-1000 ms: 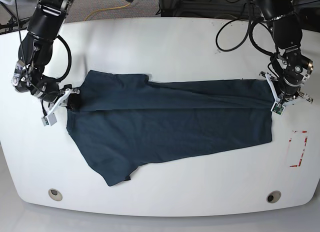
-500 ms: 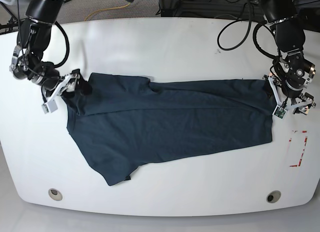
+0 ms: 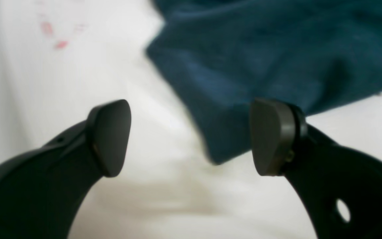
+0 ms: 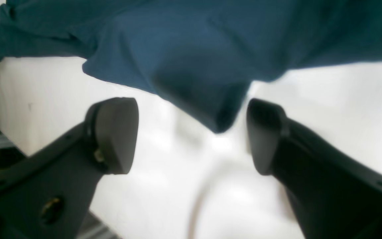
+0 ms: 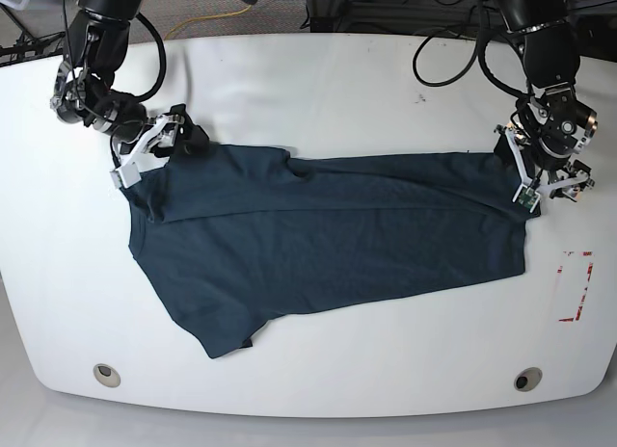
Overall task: Fold the T-shirt properly
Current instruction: 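Regrasp the shirt edge with both grippers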
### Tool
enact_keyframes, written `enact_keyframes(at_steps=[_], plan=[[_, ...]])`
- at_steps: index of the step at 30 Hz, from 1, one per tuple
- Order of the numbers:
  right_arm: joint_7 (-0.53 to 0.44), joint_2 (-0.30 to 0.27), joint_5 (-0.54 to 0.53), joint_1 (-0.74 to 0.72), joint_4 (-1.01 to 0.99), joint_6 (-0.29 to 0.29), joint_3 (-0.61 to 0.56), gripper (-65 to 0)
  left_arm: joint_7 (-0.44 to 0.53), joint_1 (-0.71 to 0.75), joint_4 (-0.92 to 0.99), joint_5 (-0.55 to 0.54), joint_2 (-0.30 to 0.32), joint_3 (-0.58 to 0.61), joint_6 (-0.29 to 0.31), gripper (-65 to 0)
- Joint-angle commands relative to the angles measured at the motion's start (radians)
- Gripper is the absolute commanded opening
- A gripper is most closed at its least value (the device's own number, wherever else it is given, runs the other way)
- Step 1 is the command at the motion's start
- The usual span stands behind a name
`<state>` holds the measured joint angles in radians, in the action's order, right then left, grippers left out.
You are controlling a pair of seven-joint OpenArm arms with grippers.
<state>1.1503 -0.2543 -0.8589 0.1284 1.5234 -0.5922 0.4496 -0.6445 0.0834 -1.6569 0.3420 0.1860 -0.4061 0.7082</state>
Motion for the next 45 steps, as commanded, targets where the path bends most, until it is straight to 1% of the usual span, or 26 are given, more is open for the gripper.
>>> enact_keyframes(at_steps=[1, 2, 4, 5, 6, 7, 8, 9, 11, 14, 17, 20, 21, 23, 24, 27, 30, 34, 37, 39, 40, 42, 45], plan=[[-0.028, 0.016, 0.027, -0.029, 0.015, -0.004, -0.001, -17.4, 0.041, -0.014, -0.006, 0.001, 0.013, -0.006, -0.01, -13.9], [-0.029, 0.029, 0.06, -0.039, 0.015, -0.005, -0.001, -20.3, 0.056, -0.014, -0.001, 0.002, 0.013, -0.003, -0.01, -13.9], [-0.029, 0.059, 0.119, -0.051, 0.016, -0.013, 0.001, -31.2, 0.084, -0.014, 0.027, 0.006, 0.013, 0.017, -0.01, -13.9], [-0.031, 0.066, 0.131, -0.052, 0.019, -0.013, 0.001, -39.3, 0.094, -0.014, 0.044, 0.007, 0.013, 0.029, -0.014, -13.9], [-0.033, 0.069, 0.132, -0.054, 0.019, -0.013, 0.001, -46.6, 0.101, -0.014, 0.057, 0.007, 0.013, 0.037, -0.032, -13.9], [-0.033, 0.071, 0.134, -0.063, 0.019, -0.013, 0.001, -55.8, 0.11, -0.014, 0.073, 0.009, 0.013, 0.045, -0.058, -13.9], [-0.033, 0.071, 0.134, -0.065, 0.019, -0.013, 0.001, -61.8, 0.117, -0.014, 0.083, 0.007, 0.013, 0.049, -0.077, -13.9], [-0.029, 0.071, 0.134, -0.066, 0.021, -0.013, 0.001, -65.0, 0.124, -0.014, 0.093, 0.007, 0.013, 0.055, -0.089, -13.9], [-0.02, 0.069, 0.132, -0.065, 0.036, -0.013, 0.002, -65.0, 0.137, -0.014, 0.119, 0.009, 0.014, 0.068, -0.115, -13.9], [0.026, 0.049, 0.129, -0.04, 0.108, -0.015, 0.005, -65.0, 0.145, -0.014, 0.148, 0.009, 0.02, 0.071, -0.117, -13.9], [0.052, 0.019, 0.068, -0.003, 0.188, -0.015, 0.005, -65.0, 0.145, -0.014, 0.169, 0.009, 0.022, 0.068, -0.117, -13.9], [0.056, -0.047, -0.047, 0.038, 0.231, -0.016, 0.005, -65.0, 0.145, -0.012, 0.176, 0.009, 0.03, 0.066, -0.117, -13.9], [0.056, -0.078, -0.095, 0.047, 0.239, -0.027, 0.005, -65.0, 0.145, -0.009, 0.176, 0.009, 0.039, 0.066, -0.117, -13.9], [0.056, -0.109, -0.145, 0.052, 0.239, -0.047, 0.005, -65.0, 0.145, -0.009, 0.177, 0.007, 0.043, 0.066, -0.117, -13.9], [0.056, -0.132, -0.167, 0.049, 0.237, -0.064, 0.005, -65.0, 0.145, -0.009, 0.177, 0.007, 0.043, 0.066, -0.117, -13.9], [0.056, -0.156, -0.165, -0.003, 0.233, -0.084, 0.005, -65.0, 0.145, -0.007, 0.177, 0.009, 0.043, 0.066, -0.117, -13.9], [0.058, -0.162, -0.151, -0.075, 0.182, -0.084, -0.002, -65.0, 0.145, -0.006, 0.177, 0.009, 0.054, 0.066, -0.117, -13.9], [0.059, -0.162, -0.15, -0.194, 0.045, -0.084, -0.008, -65.0, 0.145, -0.006, 0.177, 0.009, 0.054, 0.066, -0.117, -13.9], [0.058, -0.188, -0.15, -0.276, -0.067, -0.084, -0.071, -65.0, 0.145, -0.006, 0.177, 0.009, 0.056, 0.066, -0.117, -13.9], [0.047, -0.214, -0.15, -0.341, -0.16, -0.084, -0.153, -65.0, 0.145, -0.006, 0.176, 0.009, 0.056, 0.066, -0.117, -13.9], [0.035, -0.218, -0.15, -0.364, -0.188, -0.084, -0.176, -65.0, 0.145, -0.006, 0.176, 0.009, 0.056, 0.066, -0.117, -13.9], [-0.005, -0.224, -0.15, -0.398, -0.245, -0.084, -0.223, -65.0, 0.145, -0.006, 0.176, 0.009, 0.056, 0.066, -0.117, -13.9], [-0.08, -0.248, -0.141, -0.427, -0.294, -0.084, -0.288, -65.0, 0.145, -0.006, 0.176, 0.009, 0.056, 0.065, -0.117, -13.9]])
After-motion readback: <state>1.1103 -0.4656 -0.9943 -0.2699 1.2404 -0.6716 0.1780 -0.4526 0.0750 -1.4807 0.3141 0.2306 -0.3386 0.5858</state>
